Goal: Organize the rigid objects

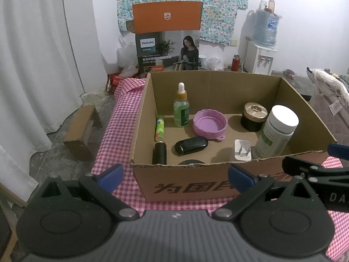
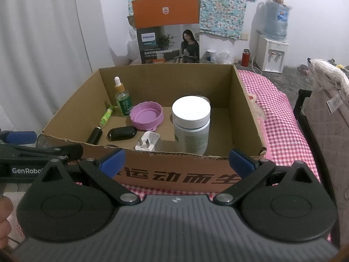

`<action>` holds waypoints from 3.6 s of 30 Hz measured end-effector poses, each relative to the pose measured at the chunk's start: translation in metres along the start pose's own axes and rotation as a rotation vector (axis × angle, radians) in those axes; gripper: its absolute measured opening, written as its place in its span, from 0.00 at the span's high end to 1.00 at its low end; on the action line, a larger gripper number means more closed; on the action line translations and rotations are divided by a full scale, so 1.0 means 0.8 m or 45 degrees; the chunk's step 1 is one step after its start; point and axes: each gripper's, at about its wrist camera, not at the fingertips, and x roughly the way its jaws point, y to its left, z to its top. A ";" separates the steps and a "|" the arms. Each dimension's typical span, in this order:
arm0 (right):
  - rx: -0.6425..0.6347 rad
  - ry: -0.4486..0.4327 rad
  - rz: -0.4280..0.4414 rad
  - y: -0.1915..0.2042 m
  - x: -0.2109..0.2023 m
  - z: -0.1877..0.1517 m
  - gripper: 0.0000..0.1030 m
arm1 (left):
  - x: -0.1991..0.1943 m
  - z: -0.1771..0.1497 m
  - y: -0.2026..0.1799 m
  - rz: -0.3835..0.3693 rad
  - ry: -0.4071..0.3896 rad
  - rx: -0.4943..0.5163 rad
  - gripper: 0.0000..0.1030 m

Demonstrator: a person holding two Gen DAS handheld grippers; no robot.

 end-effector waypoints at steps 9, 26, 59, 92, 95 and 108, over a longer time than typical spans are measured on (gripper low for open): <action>0.004 -0.002 -0.010 -0.003 -0.004 0.000 0.01 | 0.001 0.003 -0.002 -0.007 -0.001 0.002 0.01; 0.009 0.003 -0.024 -0.004 -0.010 0.000 0.01 | 0.004 0.002 -0.002 -0.022 0.014 0.005 0.01; 0.004 0.018 -0.023 0.005 -0.005 -0.001 0.01 | 0.005 0.000 0.014 -0.014 0.026 -0.005 0.01; 0.003 0.019 -0.021 0.006 -0.003 0.001 0.01 | 0.005 0.000 0.015 -0.013 0.025 -0.007 0.01; 0.003 0.020 -0.021 0.006 -0.003 0.001 0.01 | 0.005 0.000 0.014 -0.013 0.026 -0.006 0.01; 0.002 0.020 -0.022 0.006 -0.003 0.002 0.01 | 0.004 0.001 0.014 -0.013 0.026 -0.006 0.01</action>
